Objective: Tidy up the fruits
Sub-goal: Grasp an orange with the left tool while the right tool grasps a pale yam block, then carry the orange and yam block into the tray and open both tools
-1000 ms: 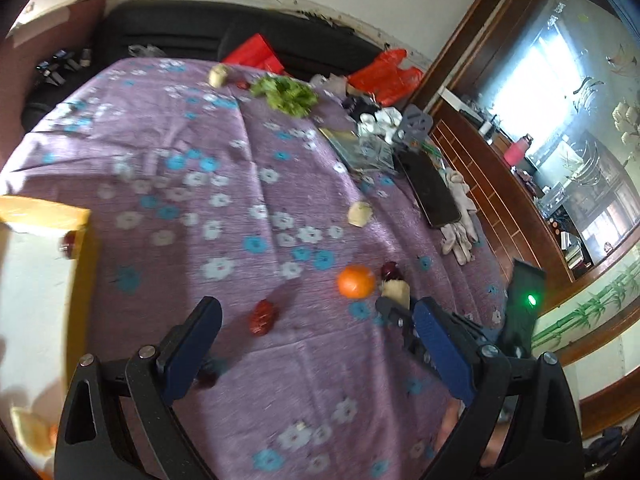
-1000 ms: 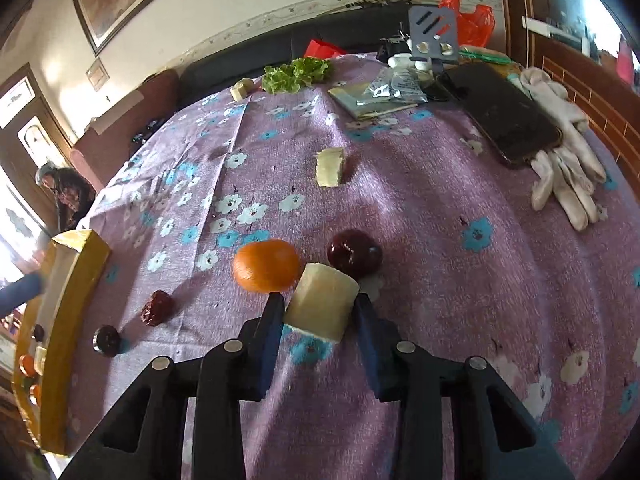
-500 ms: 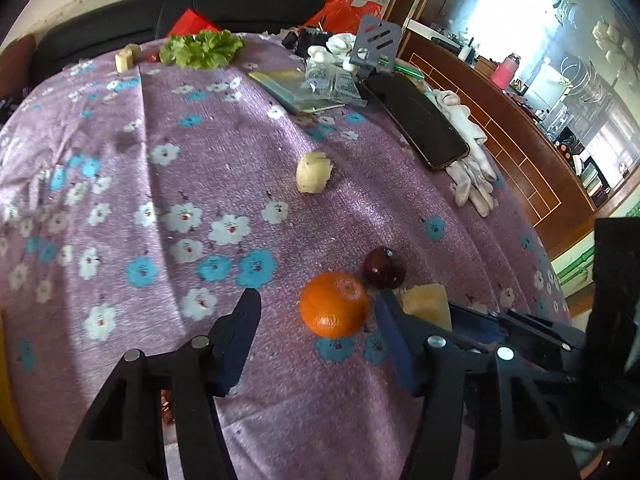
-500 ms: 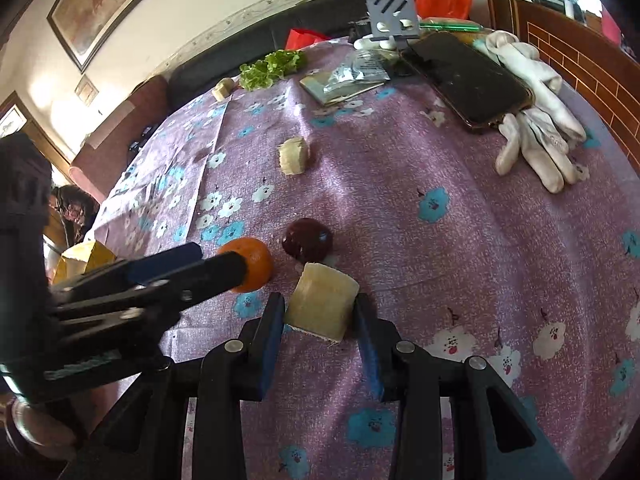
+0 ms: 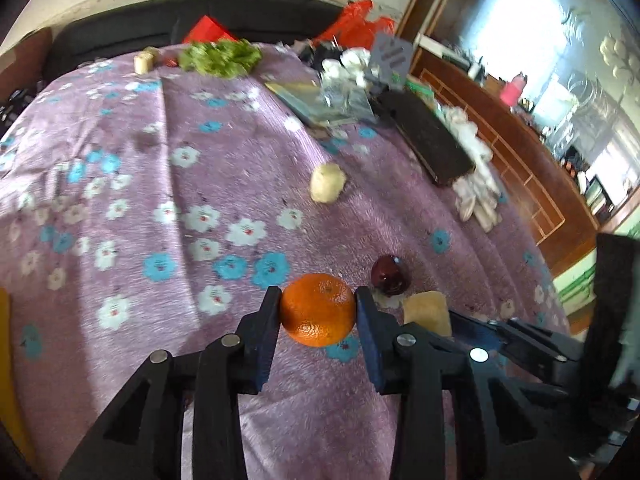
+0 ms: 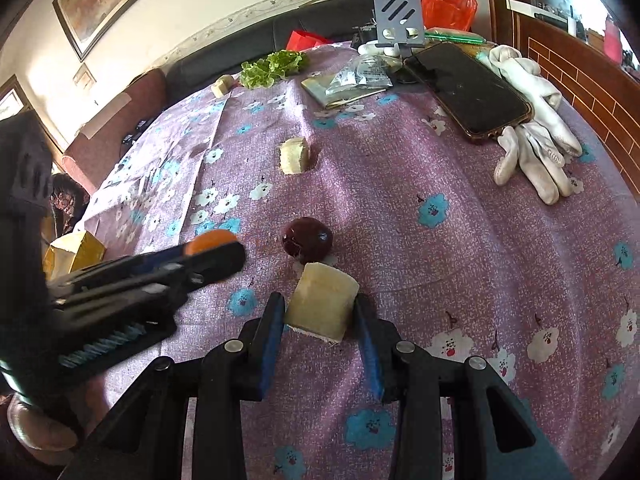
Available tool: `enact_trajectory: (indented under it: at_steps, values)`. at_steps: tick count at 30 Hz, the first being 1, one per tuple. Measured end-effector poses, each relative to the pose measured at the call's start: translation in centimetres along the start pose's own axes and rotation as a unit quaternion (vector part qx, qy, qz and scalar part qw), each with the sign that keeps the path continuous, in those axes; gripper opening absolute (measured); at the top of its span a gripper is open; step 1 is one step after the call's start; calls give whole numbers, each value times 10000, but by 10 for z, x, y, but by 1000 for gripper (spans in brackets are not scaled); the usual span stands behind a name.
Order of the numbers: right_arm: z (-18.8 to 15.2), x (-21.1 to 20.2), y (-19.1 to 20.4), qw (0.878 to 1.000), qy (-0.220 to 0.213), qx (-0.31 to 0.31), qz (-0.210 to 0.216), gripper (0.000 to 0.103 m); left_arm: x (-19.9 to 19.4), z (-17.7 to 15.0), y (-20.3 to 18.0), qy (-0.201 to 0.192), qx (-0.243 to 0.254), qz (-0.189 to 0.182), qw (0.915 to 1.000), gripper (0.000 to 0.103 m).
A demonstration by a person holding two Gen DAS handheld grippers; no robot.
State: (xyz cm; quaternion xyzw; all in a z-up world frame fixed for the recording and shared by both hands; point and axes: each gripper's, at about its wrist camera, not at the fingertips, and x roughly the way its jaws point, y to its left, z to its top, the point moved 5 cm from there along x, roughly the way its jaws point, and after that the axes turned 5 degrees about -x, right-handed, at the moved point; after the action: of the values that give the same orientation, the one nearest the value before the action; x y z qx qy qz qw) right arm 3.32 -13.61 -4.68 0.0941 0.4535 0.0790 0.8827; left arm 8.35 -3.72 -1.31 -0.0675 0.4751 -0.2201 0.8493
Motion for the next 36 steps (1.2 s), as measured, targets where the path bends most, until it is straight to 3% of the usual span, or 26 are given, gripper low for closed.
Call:
enact_trajectory:
  at_steps: [8, 13, 21, 26, 32, 36]
  values:
    - [-1, 1, 13, 9994, -129, -196, 267, 38, -89, -13, 31, -622, -358, 186, 9972, 36]
    - [-2, -8, 36, 9962, -427, -549, 527, 38, -156, -36, 73, -1080, -660, 658, 9898, 36]
    - [-7, -29, 85, 9903, -707, -988, 681, 38, -259, -85, 175, -1639, -1270, 1977, 9581, 36]
    - [-13, -48, 161, 9795, -585, -1489, 1226, 39, -280, -110, 232, -1640, -1697, 2408, 9415, 36]
    - [-24, -42, 272, 9575, -170, -2207, 1848, 39, -268, -137, 270, -1382, -2051, 2285, 9416, 36]
    - [-30, -17, 325, 9485, 73, -2587, 1829, 39, -258, -144, 281, -1229, -2187, 2223, 9421, 36]
